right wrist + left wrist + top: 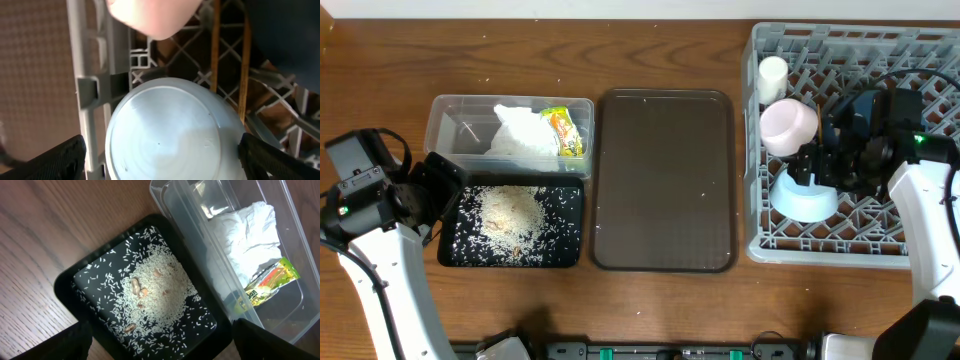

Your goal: Sort waste into correct bins and load items into the dishwasher rack

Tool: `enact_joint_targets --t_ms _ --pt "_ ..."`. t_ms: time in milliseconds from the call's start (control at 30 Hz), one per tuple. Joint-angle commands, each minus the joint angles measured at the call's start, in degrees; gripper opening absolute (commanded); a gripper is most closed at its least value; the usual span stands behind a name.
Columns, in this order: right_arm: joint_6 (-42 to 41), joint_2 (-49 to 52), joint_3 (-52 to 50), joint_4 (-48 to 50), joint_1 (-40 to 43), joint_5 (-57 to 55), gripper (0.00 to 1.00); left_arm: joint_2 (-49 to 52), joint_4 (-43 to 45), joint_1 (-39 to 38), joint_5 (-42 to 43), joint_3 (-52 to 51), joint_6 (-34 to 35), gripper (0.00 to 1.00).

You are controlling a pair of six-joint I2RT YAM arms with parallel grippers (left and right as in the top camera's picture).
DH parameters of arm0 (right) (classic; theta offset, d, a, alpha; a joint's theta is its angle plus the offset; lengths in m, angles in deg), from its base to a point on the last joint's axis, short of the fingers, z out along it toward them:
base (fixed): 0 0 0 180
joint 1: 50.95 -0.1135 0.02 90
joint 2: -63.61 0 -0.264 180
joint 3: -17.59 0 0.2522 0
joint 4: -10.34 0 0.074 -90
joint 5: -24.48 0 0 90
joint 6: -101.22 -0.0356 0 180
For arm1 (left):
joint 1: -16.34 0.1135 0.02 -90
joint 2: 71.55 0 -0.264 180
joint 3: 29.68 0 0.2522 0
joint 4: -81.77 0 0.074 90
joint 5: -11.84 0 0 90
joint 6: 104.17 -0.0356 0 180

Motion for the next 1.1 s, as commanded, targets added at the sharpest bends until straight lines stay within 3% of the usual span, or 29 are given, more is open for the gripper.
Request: enact_joint_targets --t_ms 0,467,633,800,933,1067 --pt "2.93 0.59 -0.33 0.17 -1.81 10.64 0.96 0.02 -0.09 0.26 -0.31 1.03 -0.31 0.92" --pt "4.98 0.37 4.48 2.78 -2.89 8.70 0.99 0.00 -0.11 0.24 -0.31 1.03 -0.31 0.92" --pt "4.68 0.37 7.08 4.11 -7.13 8.22 0.99 0.00 -0.11 0.24 -0.31 1.03 -0.31 0.92" --pt "2.91 0.59 7.06 4.74 -13.05 -1.25 0.99 0.00 -0.11 0.24 -0.31 1.03 -0.31 0.92" --pt "2.36 0.61 7.06 5.49 -17.14 -2.49 0.99 0.02 -0.11 0.26 -0.31 1.03 -0.31 0.92" --pt "-3.04 0.94 6.95 5.60 -20.74 -8.48 0.99 0.00 -0.11 0.24 -0.33 1.03 -0.31 0.92"
